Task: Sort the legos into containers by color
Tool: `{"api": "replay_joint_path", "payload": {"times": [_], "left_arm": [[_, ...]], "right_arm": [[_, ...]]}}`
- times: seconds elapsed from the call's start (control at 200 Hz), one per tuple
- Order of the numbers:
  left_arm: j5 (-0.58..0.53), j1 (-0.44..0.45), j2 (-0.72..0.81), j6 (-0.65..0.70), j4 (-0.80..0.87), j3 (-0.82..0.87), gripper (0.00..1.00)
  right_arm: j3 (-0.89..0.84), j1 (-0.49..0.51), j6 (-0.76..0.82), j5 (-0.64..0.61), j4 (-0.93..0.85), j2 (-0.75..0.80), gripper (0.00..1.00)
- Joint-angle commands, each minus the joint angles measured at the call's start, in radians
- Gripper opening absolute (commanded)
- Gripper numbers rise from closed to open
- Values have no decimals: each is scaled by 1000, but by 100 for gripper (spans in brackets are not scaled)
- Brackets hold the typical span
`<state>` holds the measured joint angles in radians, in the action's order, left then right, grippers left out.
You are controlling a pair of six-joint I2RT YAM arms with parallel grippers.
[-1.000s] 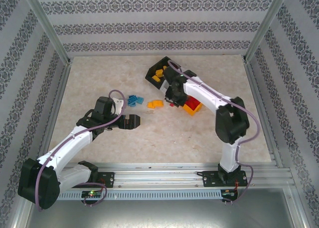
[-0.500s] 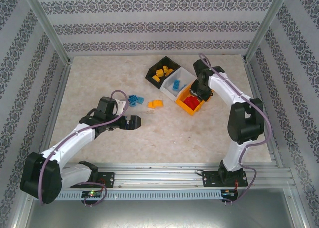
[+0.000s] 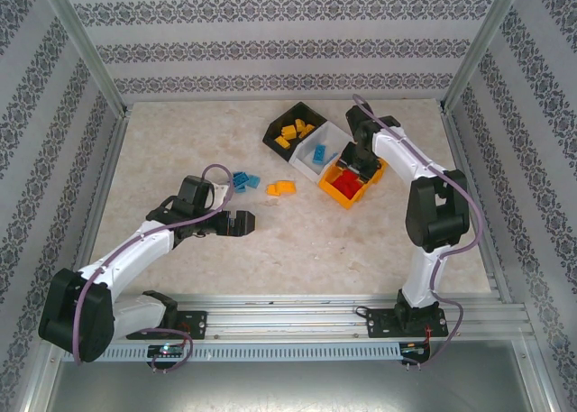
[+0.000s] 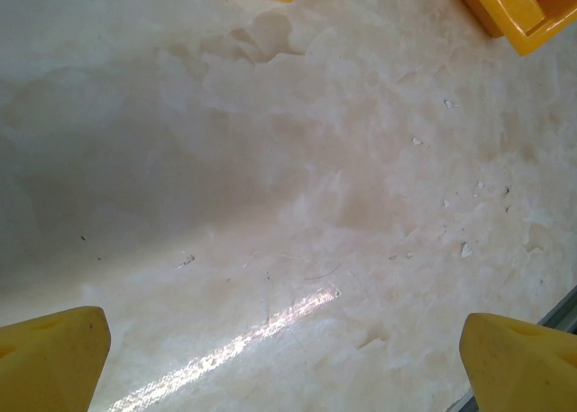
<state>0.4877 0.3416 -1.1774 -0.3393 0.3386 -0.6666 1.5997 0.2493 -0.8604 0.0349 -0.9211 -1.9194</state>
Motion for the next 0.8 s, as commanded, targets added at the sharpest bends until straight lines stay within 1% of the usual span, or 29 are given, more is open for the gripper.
{"api": "replay_joint_path", "payload": {"times": [0.0,0.1,0.215,0.295,0.35,0.475,0.57,0.649,0.794], "left_arm": [[-28,17,11,21,44,-30,100],[-50,15,16,24,54,-36,100],[-77,16,18,25,72,-44,100],[-126,15,17,23,94,-50,100],[-171,15,18,17,113,-56,100],[-289,11,17,-11,163,-70,100],[-356,10,20,-24,192,-77,100],[-378,5,23,-28,199,-79,100],[-365,4,24,-27,192,-77,100]], "right_arm": [[88,45,23,-36,-59,19,59],[205,111,52,-33,-108,-24,64],[362,191,98,29,-161,-125,71],[494,242,143,74,-219,-219,79],[579,274,182,74,-270,-282,81],[775,322,254,63,-383,-419,82],[843,337,282,67,-405,-485,82],[876,342,295,74,-409,-522,81],[902,347,317,71,-416,-560,82]]}}
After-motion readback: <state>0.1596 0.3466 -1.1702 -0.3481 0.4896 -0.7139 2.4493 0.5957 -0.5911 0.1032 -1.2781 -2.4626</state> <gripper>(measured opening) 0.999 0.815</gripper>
